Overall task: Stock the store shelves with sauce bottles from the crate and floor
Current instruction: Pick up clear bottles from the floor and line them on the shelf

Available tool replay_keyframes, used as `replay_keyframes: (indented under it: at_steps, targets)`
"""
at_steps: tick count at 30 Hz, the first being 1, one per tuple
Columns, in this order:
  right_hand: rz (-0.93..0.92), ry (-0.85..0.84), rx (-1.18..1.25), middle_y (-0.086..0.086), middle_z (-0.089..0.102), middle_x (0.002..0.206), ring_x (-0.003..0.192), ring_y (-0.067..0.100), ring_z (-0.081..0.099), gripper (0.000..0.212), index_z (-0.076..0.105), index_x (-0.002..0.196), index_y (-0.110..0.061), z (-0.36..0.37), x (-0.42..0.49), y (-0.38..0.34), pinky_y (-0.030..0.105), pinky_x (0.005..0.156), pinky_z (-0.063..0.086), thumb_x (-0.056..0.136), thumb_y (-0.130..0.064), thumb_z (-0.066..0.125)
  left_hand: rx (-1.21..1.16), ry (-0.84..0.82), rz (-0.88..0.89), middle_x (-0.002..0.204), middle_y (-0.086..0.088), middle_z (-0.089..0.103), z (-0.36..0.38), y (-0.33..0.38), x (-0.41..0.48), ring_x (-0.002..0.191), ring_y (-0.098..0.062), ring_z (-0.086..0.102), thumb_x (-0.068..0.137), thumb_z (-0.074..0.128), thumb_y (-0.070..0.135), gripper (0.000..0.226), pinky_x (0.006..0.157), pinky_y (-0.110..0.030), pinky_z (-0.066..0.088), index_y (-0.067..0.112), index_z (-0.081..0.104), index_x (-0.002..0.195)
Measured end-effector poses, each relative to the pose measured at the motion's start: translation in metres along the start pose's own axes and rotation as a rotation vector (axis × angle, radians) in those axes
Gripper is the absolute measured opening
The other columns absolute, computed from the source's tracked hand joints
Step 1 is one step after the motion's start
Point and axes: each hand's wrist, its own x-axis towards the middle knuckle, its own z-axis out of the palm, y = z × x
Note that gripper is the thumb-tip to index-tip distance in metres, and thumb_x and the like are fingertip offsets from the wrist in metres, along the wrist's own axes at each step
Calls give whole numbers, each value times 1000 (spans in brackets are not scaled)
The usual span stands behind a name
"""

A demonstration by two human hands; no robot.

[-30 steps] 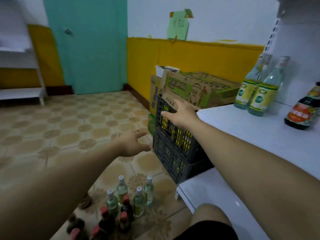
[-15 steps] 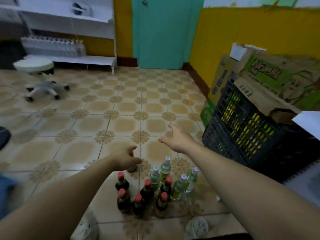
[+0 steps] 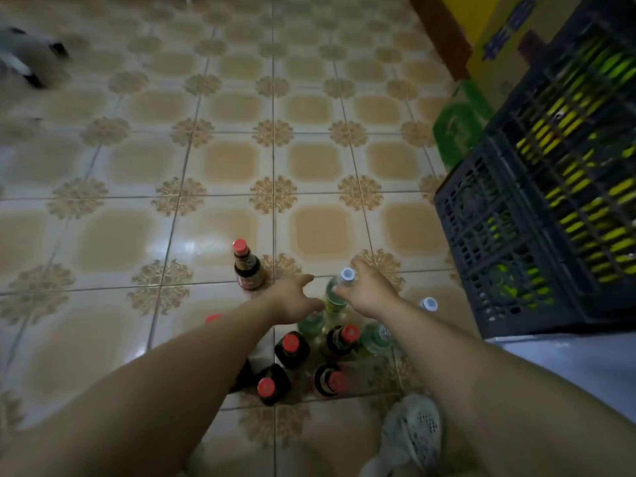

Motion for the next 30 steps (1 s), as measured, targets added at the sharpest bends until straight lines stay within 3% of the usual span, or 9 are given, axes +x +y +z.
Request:
replay_keyframes:
  at_steps: [4,7,9,15,20,23,26,30]
  targets:
    - [-8,-14,48,10,33,152,131,32,42,62,32,149,-22,19,38,14,40,102,40,95,-29,60,-48,-71,-28,157,-4,25,14,-1,47,139,-23,33,88,60,27,72,101,-25,33,17,24,151]
    - [-35,51,18,13,54,129,104,33,55,34,46,133,-23,29,51,25,40,84,48,99,-20,49,-78,-81,-57,156,-3,26,21,-6,68,139,-23,33,89,60,32,70,106,-29,33,20,27,149]
    - [-51,119,-13,10,59,121,94,31,55,27,49,127,-26,32,51,30,37,75,47,100,-20,46,-157,-79,-77,156,-5,27,24,-7,73,139,-24,33,91,59,36,67,107,-31,32,19,29,149]
    - [-192,267,112,-1,53,134,112,22,53,30,47,131,-28,5,7,13,28,79,37,102,-24,44,-126,-12,14,158,-6,20,16,0,53,142,-24,27,89,63,26,80,108,-29,29,19,15,153]
    - [-411,461,280,0,52,134,106,12,53,34,45,136,-27,-52,-61,-35,26,85,40,102,-22,43,-88,73,202,158,3,20,-10,18,-2,141,-21,28,85,69,25,90,107,-27,29,30,10,152]
    - [-515,603,385,-1,53,128,109,11,53,34,46,136,-23,-90,-106,-71,22,87,40,102,-22,43,-177,151,340,151,6,33,-30,35,-52,133,-18,39,81,74,21,94,101,-25,34,36,13,151]
    - [-649,742,485,-12,54,116,103,3,52,32,52,133,-20,-125,-160,-111,12,83,38,101,-21,48,-388,183,502,129,13,56,-49,59,-112,115,-11,57,75,79,12,88,95,-29,47,37,30,143]
    - [-783,850,613,-13,60,88,83,8,60,37,50,130,-26,-167,-235,-164,23,77,49,94,-28,60,-589,212,639,121,9,61,-72,93,-194,107,-13,63,73,79,6,86,92,-36,49,37,32,138]
